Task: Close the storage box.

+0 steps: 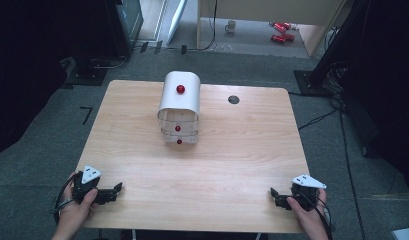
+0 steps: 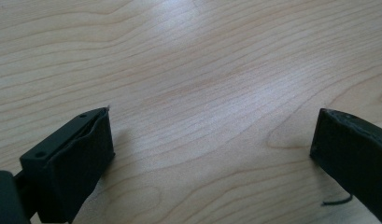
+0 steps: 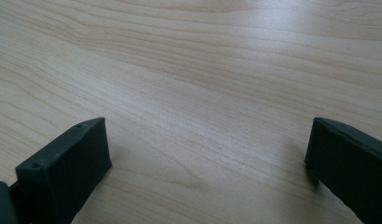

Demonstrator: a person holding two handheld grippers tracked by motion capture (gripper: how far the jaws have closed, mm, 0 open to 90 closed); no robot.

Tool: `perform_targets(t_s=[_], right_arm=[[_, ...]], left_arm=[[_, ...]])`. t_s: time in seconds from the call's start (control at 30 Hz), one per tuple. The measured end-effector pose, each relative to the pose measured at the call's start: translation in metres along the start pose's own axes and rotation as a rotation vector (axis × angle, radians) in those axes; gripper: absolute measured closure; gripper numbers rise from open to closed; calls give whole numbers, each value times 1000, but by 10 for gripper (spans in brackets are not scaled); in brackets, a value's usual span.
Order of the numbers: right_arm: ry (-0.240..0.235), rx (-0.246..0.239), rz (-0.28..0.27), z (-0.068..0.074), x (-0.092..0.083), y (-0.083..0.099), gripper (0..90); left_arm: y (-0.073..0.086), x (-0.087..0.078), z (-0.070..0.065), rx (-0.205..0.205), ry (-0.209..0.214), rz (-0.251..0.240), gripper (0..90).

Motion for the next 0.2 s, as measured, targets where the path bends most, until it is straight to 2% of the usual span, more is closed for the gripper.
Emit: perform_targets(t_s=[0.2], right_arm=[[0,1,0,0,0,0,0]], left_arm=[[0,0,0,0,0,0,0]])
Point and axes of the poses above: each handheld gripper's, and its own axes: x roughly forward along the jaws, y roughly out of its underside, z roughly to its left, the point moved 1 cm from there along x, roughly forward along the jaws, and after that the axes turned 14 degrees about y, right-handed, at the moved point
